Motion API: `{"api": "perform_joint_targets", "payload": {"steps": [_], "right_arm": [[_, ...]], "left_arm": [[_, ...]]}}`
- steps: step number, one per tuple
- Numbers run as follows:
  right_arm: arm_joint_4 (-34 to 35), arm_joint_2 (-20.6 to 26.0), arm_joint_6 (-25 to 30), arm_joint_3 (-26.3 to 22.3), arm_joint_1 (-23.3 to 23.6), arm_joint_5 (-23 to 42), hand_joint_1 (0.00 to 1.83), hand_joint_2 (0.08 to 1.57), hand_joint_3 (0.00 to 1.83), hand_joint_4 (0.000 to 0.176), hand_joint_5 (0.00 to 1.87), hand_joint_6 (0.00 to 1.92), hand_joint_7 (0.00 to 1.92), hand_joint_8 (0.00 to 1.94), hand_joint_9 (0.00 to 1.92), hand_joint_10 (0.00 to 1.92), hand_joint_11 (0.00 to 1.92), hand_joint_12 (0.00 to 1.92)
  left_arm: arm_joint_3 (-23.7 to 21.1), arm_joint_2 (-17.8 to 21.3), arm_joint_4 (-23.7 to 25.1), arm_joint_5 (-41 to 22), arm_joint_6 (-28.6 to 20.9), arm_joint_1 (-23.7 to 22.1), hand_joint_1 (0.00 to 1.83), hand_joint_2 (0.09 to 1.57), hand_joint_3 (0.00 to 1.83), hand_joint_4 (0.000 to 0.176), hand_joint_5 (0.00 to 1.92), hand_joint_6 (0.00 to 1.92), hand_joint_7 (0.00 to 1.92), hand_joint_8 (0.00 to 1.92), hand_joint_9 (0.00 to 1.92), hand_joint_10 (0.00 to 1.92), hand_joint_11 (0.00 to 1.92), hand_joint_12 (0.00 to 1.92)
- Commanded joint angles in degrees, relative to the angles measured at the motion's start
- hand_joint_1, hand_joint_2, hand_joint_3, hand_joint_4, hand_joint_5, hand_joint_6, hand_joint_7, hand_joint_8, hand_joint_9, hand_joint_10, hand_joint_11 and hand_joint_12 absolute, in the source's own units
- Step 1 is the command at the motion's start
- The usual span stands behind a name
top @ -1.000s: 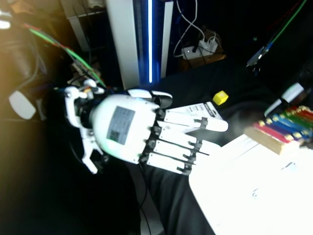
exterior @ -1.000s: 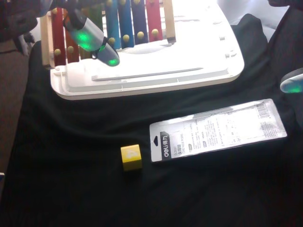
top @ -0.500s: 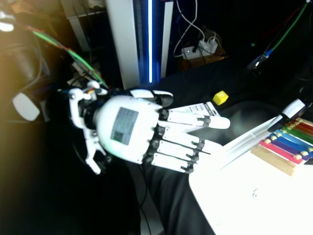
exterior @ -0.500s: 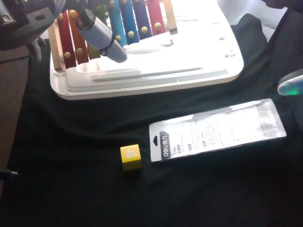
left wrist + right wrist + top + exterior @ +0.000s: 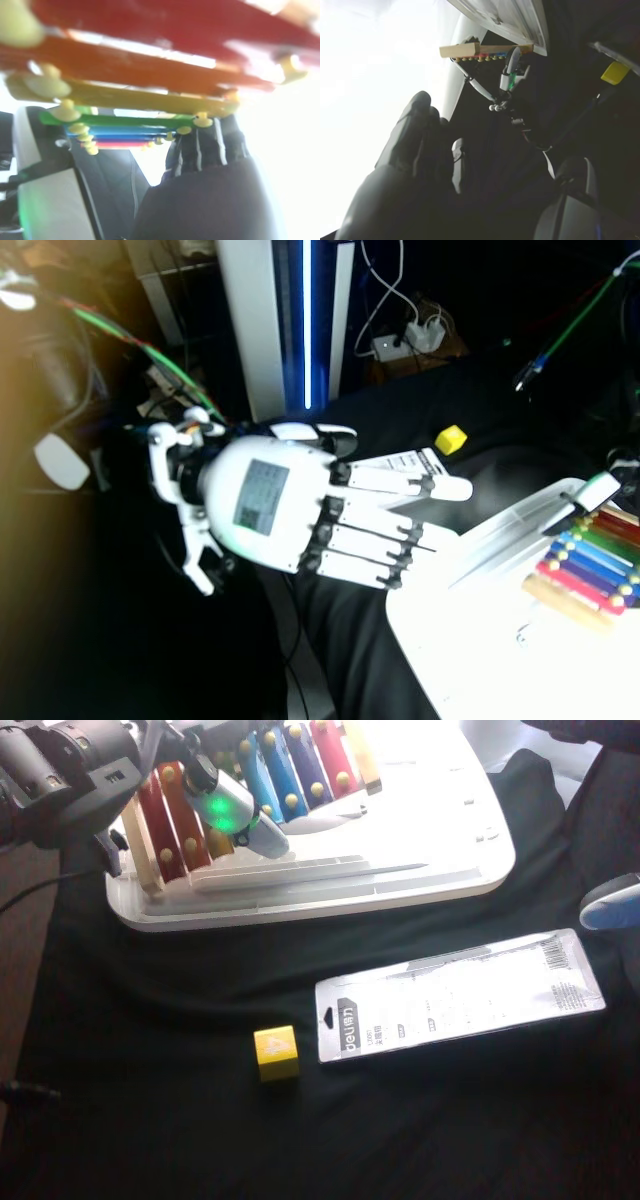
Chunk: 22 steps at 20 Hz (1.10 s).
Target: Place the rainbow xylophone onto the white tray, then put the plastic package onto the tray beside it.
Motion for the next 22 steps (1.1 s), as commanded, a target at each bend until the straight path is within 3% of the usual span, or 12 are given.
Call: {"api": "perform_joint_targets", "payload": {"steps": [1,4,5,7,9,10,13,15,18,20,21,22], "right_arm": [[3.3,0.0,0.5,0.3,0.6,6.7,0.77,0.67,0.00,0.174,0.17,0.01,0.19,0.00,0.23,0.00,0.31,0.08],[3.2,-0.2,0.7,0.3,0.6,6.8,0.76,0.67,0.00,0.176,0.19,0.01,0.20,0.01,0.24,0.00,0.33,0.09],[3.2,-0.2,0.7,0.4,0.6,6.8,0.77,0.68,0.00,0.176,0.20,0.01,0.21,0.01,0.26,0.01,0.34,0.09],[3.2,-0.3,0.8,0.4,0.6,6.9,0.78,0.68,0.00,0.176,0.20,0.01,0.22,0.01,0.27,0.01,0.35,0.09],[3.0,-0.3,0.9,0.4,0.8,6.9,0.78,0.68,0.00,0.176,0.20,0.01,0.21,0.01,0.27,0.01,0.34,0.08],[2.9,-0.3,0.9,0.4,0.9,6.9,0.77,0.67,0.00,0.176,0.20,0.01,0.21,0.00,0.26,0.01,0.33,0.07],[2.8,-0.4,1.0,0.4,0.9,6.9,0.79,0.67,0.00,0.176,0.20,0.01,0.20,0.00,0.25,0.00,0.32,0.06],[2.7,-0.5,1.0,0.5,1.1,6.9,0.82,0.68,0.00,0.176,0.20,0.00,0.19,0.00,0.24,0.00,0.32,0.06],[2.6,-0.6,1.1,0.5,1.3,6.9,0.82,0.69,0.00,0.176,0.20,0.00,0.19,0.00,0.24,0.00,0.33,0.06],[2.6,-0.6,1.1,0.6,1.6,6.9,0.81,0.70,0.01,0.176,0.20,0.00,0.19,0.00,0.25,0.00,0.35,0.07],[2.6,-0.7,1.1,0.6,1.8,6.9,0.80,0.70,0.01,0.176,0.20,0.00,0.19,0.00,0.26,0.01,0.36,0.07],[2.4,-0.8,1.1,0.7,2.1,6.9,0.81,0.71,0.01,0.176,0.20,0.00,0.19,0.00,0.27,0.01,0.36,0.07]], "left_arm": [[0.4,-0.2,-1.4,-4.5,-0.3,0.1,1.35,1.21,0.00,0.000,0.22,1.41,0.73,1.41,0.67,1.33,0.65,1.47],[1.2,-0.7,-2.3,-3.6,-0.5,0.7,1.32,1.21,0.00,0.000,0.27,1.31,0.75,1.37,0.56,1.29,0.48,1.51],[1.2,-0.7,-2.6,-3.7,-0.6,0.9,1.24,1.10,0.00,0.000,0.27,1.21,0.55,1.07,0.58,1.05,0.51,1.34],[1.2,-0.7,-2.7,-3.8,-0.8,1.0,1.17,1.06,0.00,0.000,0.33,0.97,0.58,0.60,0.66,0.63,0.52,1.05],[1.2,-0.7,-2.7,-3.8,-0.8,1.1,1.14,1.00,0.00,0.000,0.41,0.29,0.55,0.12,0.57,0.14,0.24,0.82],[1.2,-0.7,-2.7,-3.7,-0.8,1.1,1.12,0.98,0.00,0.000,0.44,0.11,0.53,0.03,0.54,0.05,0.20,0.75],[1.2,-0.7,-2.7,-3.7,-0.8,1.0,1.05,0.92,0.00,0.000,0.36,0.00,0.37,0.00,0.34,0.00,0.08,0.65],[1.2,-0.8,-2.5,-3.7,-0.8,0.8,0.96,0.87,0.00,0.020,0.25,0.00,0.28,0.00,0.26,0.00,0.02,0.67],[1.2,-1.0,-2.2,-3.9,-0.7,0.1,0.88,0.79,0.00,0.000,0.17,0.00,0.18,0.01,0.18,0.00,0.00,0.58],[1.2,-1.0,-1.8,-4.0,-0.7,-0.4,0.87,0.78,0.00,0.002,0.16,0.00,0.17,0.00,0.17,0.00,0.00,0.54],[1.2,-1.0,-1.2,-3.9,-0.7,-0.9,0.88,0.77,0.00,0.022,0.14,0.00,0.15,0.00,0.15,0.00,0.00,0.49],[1.2,-1.0,-0.9,-3.8,-0.7,-1.3,0.85,0.76,0.00,0.020,0.12,0.00,0.11,0.00,0.14,0.00,0.01,0.49]]}}
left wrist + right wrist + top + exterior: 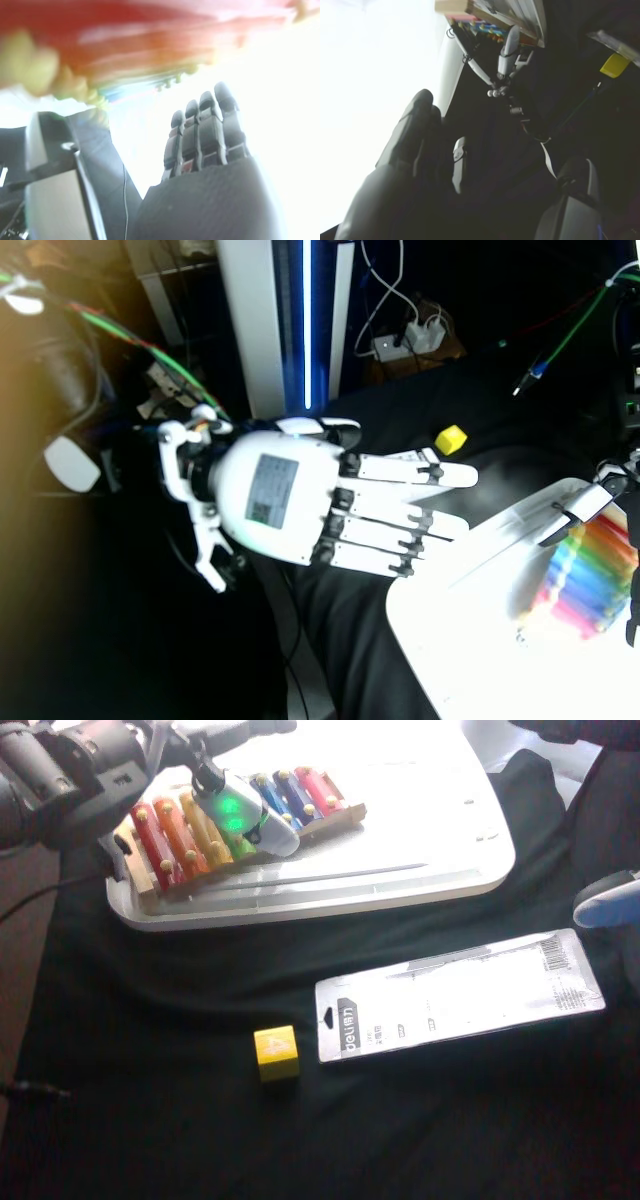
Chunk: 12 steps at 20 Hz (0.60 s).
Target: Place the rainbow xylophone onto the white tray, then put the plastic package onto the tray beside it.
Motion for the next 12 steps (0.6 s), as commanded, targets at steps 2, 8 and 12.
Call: {"api": "perform_joint_targets", "payload": {"steps": [2,8,12], "right_arm": [[2.7,-0.1,0.8,0.2,1.3,6.2,0.80,0.70,0.00,0.176,0.17,0.00,0.17,0.00,0.25,0.00,0.34,0.06],[-1.3,0.1,2.8,-0.3,4.5,6.1,0.71,0.68,0.00,0.176,0.09,0.00,0.11,0.00,0.16,0.00,0.27,0.03],[-6.2,0.5,3.0,-1.5,7.4,2.9,0.61,0.64,0.00,0.141,0.08,0.01,0.13,0.01,0.16,0.00,0.25,0.03]], "left_arm": [[0.3,-0.1,-0.5,-5.5,-0.2,-1.3,0.84,0.72,0.00,0.035,0.04,0.00,0.02,0.00,0.08,0.00,0.03,0.41],[-6.6,4.9,0.3,-9.0,-0.2,-2.2,0.69,0.73,0.00,0.128,0.00,0.00,0.00,0.00,0.00,0.00,0.00,0.00],[-12.9,10.6,3.4,-11.5,-0.2,-2.5,0.76,0.69,0.00,0.142,0.00,0.00,0.00,0.00,0.00,0.00,0.04,0.02]]}}
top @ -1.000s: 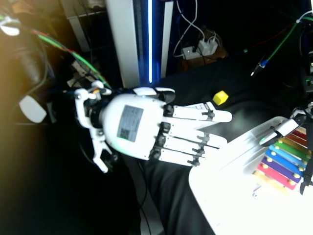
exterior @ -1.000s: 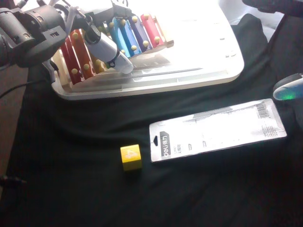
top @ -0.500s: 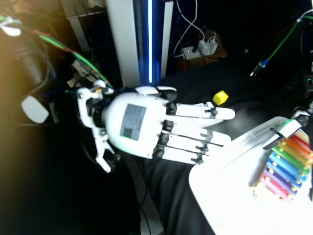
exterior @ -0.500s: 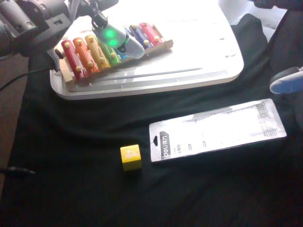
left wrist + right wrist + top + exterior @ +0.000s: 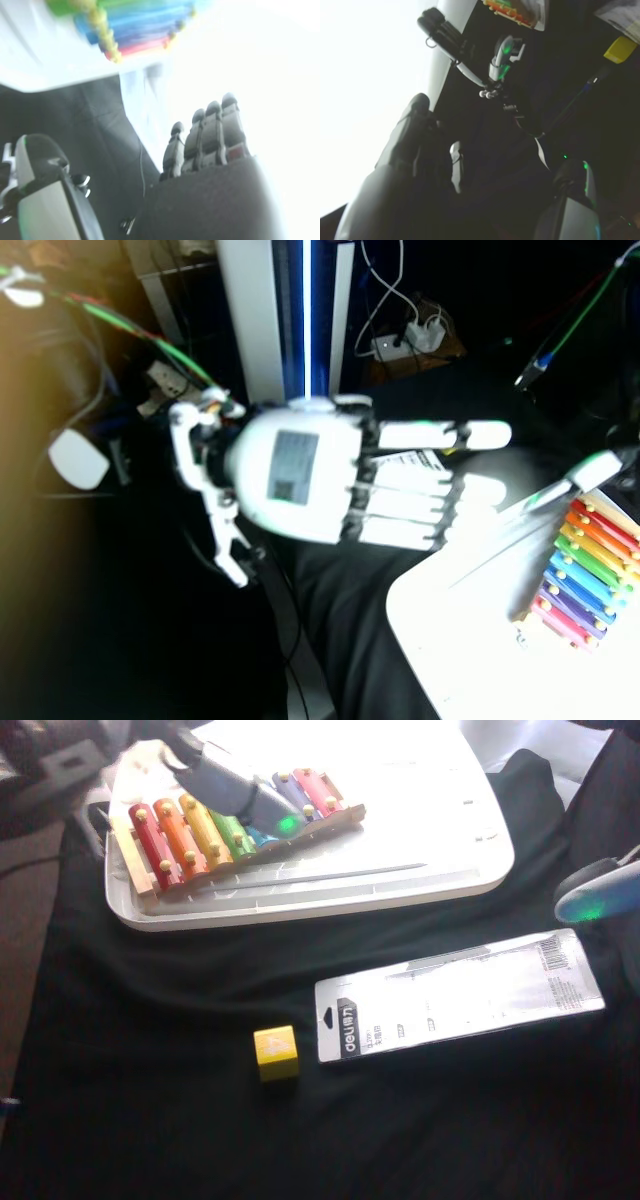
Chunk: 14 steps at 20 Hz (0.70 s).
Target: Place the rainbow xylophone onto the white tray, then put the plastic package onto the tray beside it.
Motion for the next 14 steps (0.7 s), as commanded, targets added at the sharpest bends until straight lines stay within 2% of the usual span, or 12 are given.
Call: {"api": "perform_joint_targets", "payload": {"steps": [1,2,3,4,5,7,8,9,11,12,13,14], "right_arm": [[1.9,0.5,0.4,-0.4,1.2,3.5,0.56,0.62,0.00,0.085,0.09,0.01,0.15,0.01,0.18,0.01,0.28,0.04],[-0.1,1.1,0.4,-1.2,1.6,2.0,0.55,0.62,0.00,0.057,0.09,0.01,0.15,0.01,0.19,0.01,0.28,0.04],[-1.2,1.6,0.4,-1.7,1.6,1.0,0.54,0.60,0.00,0.040,0.08,0.00,0.14,0.00,0.18,0.00,0.28,0.04],[-2.1,1.9,0.5,-2.0,1.6,0.0,0.53,0.58,0.00,0.014,0.05,0.00,0.13,0.00,0.16,0.00,0.24,0.03],[-3.4,2.2,1.0,-2.3,1.7,-1.0,0.52,0.57,0.00,0.010,0.04,0.00,0.12,0.00,0.16,0.00,0.25,0.03],[-6.2,2.5,3.1,-2.2,1.9,-2.6,0.51,0.56,0.00,0.027,0.00,0.00,0.09,0.00,0.11,0.00,0.22,0.02],[-7.1,2.6,3.8,-2.3,1.9,-3.5,0.51,0.53,0.00,0.020,0.00,0.00,0.07,0.00,0.05,0.00,0.15,0.00],[-7.9,2.6,4.3,-2.3,1.9,-4.1,0.57,0.54,0.00,0.000,0.00,0.00,0.04,0.00,0.02,0.00,0.12,0.00],[-8.9,2.6,4.4,-3.0,1.9,-5.5,0.59,0.56,0.00,0.000,0.02,0.01,0.03,0.00,0.02,0.00,0.12,0.01],[-9.1,2.5,4.4,-3.4,1.9,-6.1,0.62,0.57,0.00,0.000,0.05,0.01,0.05,0.01,0.07,0.02,0.22,0.05],[-9.7,2.4,4.4,-3.8,1.9,-7.2,0.62,0.57,0.00,0.000,0.06,0.00,0.06,0.01,0.09,0.01,0.15,0.39],[-10.2,2.4,4.5,-3.9,1.9,-8.0,0.56,0.59,0.00,0.000,0.08,0.00,0.09,0.00,0.15,0.00,0.04,0.76]], "left_arm": [[-0.7,0.9,-0.5,-6.2,-0.2,-0.5,0.77,0.65,0.00,0.167,0.00,0.00,0.00,0.00,0.00,0.00,0.01,0.00],[-2.8,2.8,0.4,-7.1,-0.2,-0.3,0.78,0.65,0.00,0.153,0.00,0.00,0.00,0.00,0.00,0.00,0.00,0.00],[-4.6,4.6,0.8,-8.1,-0.2,-0.1,0.78,0.66,0.00,0.116,0.00,0.00,0.00,0.00,0.00,0.00,0.00,0.00],[-5.7,5.6,0.9,-8.9,-0.2,0.2,0.76,0.65,0.00,0.101,0.00,0.00,0.00,0.00,0.00,0.00,0.11,0.05],[-7.1,7.2,1.0,-9.7,-0.2,0.6,0.76,0.64,0.00,0.113,0.00,0.00,0.00,0.00,0.00,0.00,0.16,0.07],[-9.4,9.9,1.1,-11.0,-0.2,1.6,0.82,0.66,0.01,0.066,0.00,0.00,0.00,0.00,0.00,0.00,0.08,0.04],[-10.8,11.5,1.3,-11.4,-0.2,2.0,0.79,0.68,0.01,0.054,0.00,0.00,0.00,0.00,0.00,0.00,0.04,0.03],[-11.6,12.5,1.3,-11.9,-0.2,2.4,0.73,0.66,0.00,0.077,0.00,0.00,0.00,0.00,0.00,0.00,0.03,0.02],[-14.1,15.4,0.6,-13.3,-0.2,4.3,0.73,0.67,0.00,0.088,0.00,0.00,0.00,0.00,0.00,0.00,0.03,0.02],[-15.3,16.8,0.3,-13.6,-0.2,5.1,0.81,0.69,0.01,0.066,0.00,0.00,0.00,0.00,0.00,0.00,0.01,0.01],[-16.8,18.5,0.0,-13.2,0.5,5.7,0.82,0.69,0.01,0.042,0.00,0.00,0.00,0.00,0.00,0.00,0.00,0.00],[-17.3,19.1,0.0,-12.7,0.8,5.9,0.86,0.70,0.01,0.036,0.00,0.00,0.00,0.00,0.00,0.00,0.00,0.00]]}}
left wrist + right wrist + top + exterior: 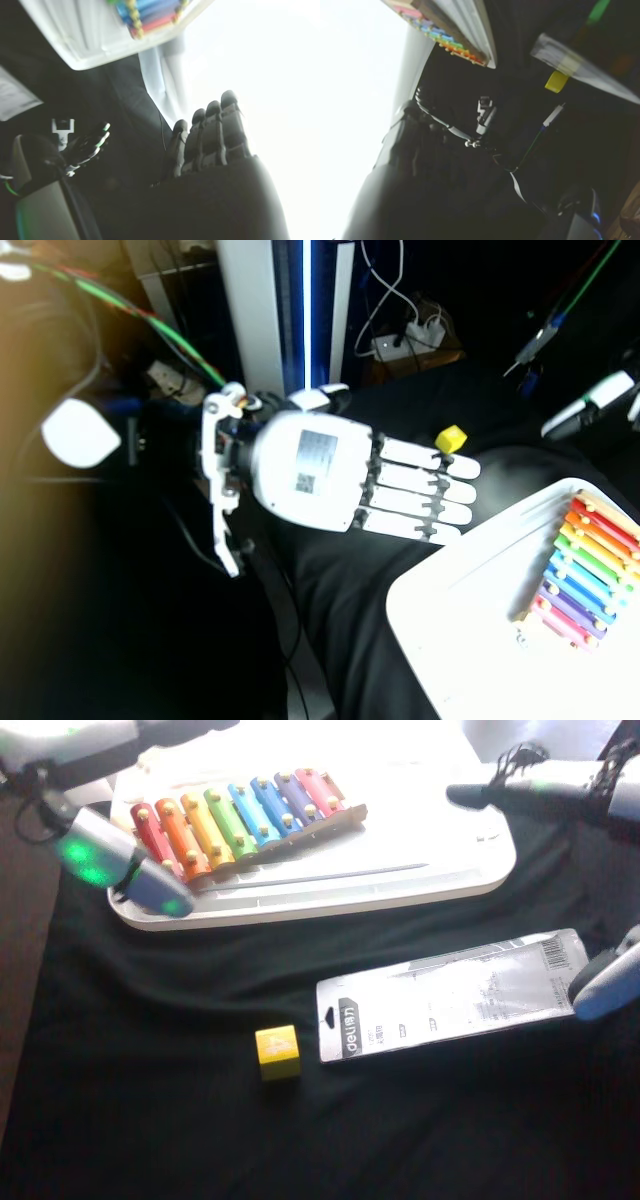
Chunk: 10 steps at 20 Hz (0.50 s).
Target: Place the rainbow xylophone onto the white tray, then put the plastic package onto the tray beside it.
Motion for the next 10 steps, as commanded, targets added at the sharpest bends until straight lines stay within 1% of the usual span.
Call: {"api": "perform_joint_targets", "payload": {"steps": [1,2,3,4,5,6,7,8,9,10], "right_arm": [[2.5,-0.2,1.1,0.0,1.0,3.2,0.59,0.58,0.00,0.000,0.07,0.00,0.10,0.00,0.15,0.00,0.01,0.80],[1.0,-0.3,2.2,0.0,1.0,2.5,0.60,0.55,0.00,0.000,0.10,0.00,0.11,0.00,0.08,0.01,0.00,0.57],[-0.6,-0.4,3.4,0.0,1.0,1.7,0.61,0.54,0.00,0.000,0.12,0.00,0.09,0.00,0.05,0.00,0.00,0.35],[-1.5,-0.4,3.9,0.1,1.0,1.2,0.56,0.55,0.00,0.000,0.13,0.00,0.11,0.01,0.06,0.01,0.00,0.33],[-3.3,-0.7,4.9,0.4,1.0,0.1,0.56,0.55,0.00,0.000,0.13,0.00,0.14,0.00,0.16,0.01,0.02,0.66],[-4.3,-1.0,5.5,0.6,1.0,-0.4,0.55,0.54,0.00,0.000,0.12,0.00,0.14,0.00,0.17,0.01,0.00,0.78],[-5.2,-1.0,6.3,0.8,1.2,-0.8,0.56,0.55,0.00,0.000,0.13,0.00,0.15,0.00,0.19,0.01,0.00,0.87],[-5.9,-1.0,6.7,0.8,1.2,-1.1,0.53,0.55,0.00,0.000,0.15,0.00,0.17,0.00,0.20,0.00,0.01,0.86],[-6.9,-1.1,7.1,0.8,1.3,-1.5,0.53,0.54,0.00,0.000,0.15,0.00,0.17,0.00,0.19,0.00,0.00,0.82],[-7.6,-1.3,7.3,0.8,1.3,-1.9,0.50,0.53,0.00,0.000,0.15,0.00,0.17,0.00,0.20,0.00,0.04,0.76]], "left_arm": [[-0.3,0.7,-2.4,-4.6,0.3,-0.3,0.88,0.71,0.01,0.021,0.00,0.00,0.00,0.00,0.00,0.00,0.00,0.00],[-1.0,1.4,-2.4,-4.5,0.4,0.2,0.91,0.70,0.01,0.054,0.00,0.00,0.00,0.00,0.00,0.00,0.00,0.00],[-2.0,2.3,-2.5,-4.5,0.7,0.6,0.94,0.69,0.00,0.047,0.00,0.00,0.00,0.00,0.00,0.00,0.00,0.00],[-2.7,2.8,-3.1,-4.5,1.5,1.1,0.92,0.70,0.00,0.063,0.00,0.00,0.00,0.00,0.00,0.00,0.00,0.00],[-4.1,3.9,-4.8,-4.6,3.5,2.4,0.90,0.70,0.00,0.072,0.00,0.00,0.00,0.00,0.00,0.00,0.00,0.00],[-4.6,4.3,-5.3,-4.9,3.9,3.3,0.90,0.71,0.01,0.094,0.00,0.00,0.00,0.00,0.00,0.00,0.00,0.00],[-5.1,4.6,-5.5,-5.2,4.0,3.8,0.90,0.71,0.01,0.104,0.00,0.00,0.00,0.00,0.00,0.00,0.00,0.00],[-5.4,4.7,-5.5,-5.3,4.0,4.0,0.90,0.70,0.00,0.089,0.00,0.00,0.00,0.00,0.00,0.00,0.00,0.00],[-5.8,4.9,-5.6,-5.5,4.0,4.4,0.91,0.70,0.00,0.061,0.00,0.00,0.00,0.00,0.00,0.00,0.00,0.00],[-6.1,5.0,-5.7,-5.7,4.0,4.7,0.91,0.70,0.00,0.032,0.00,0.00,0.00,0.00,0.00,0.00,0.00,0.00]]}}
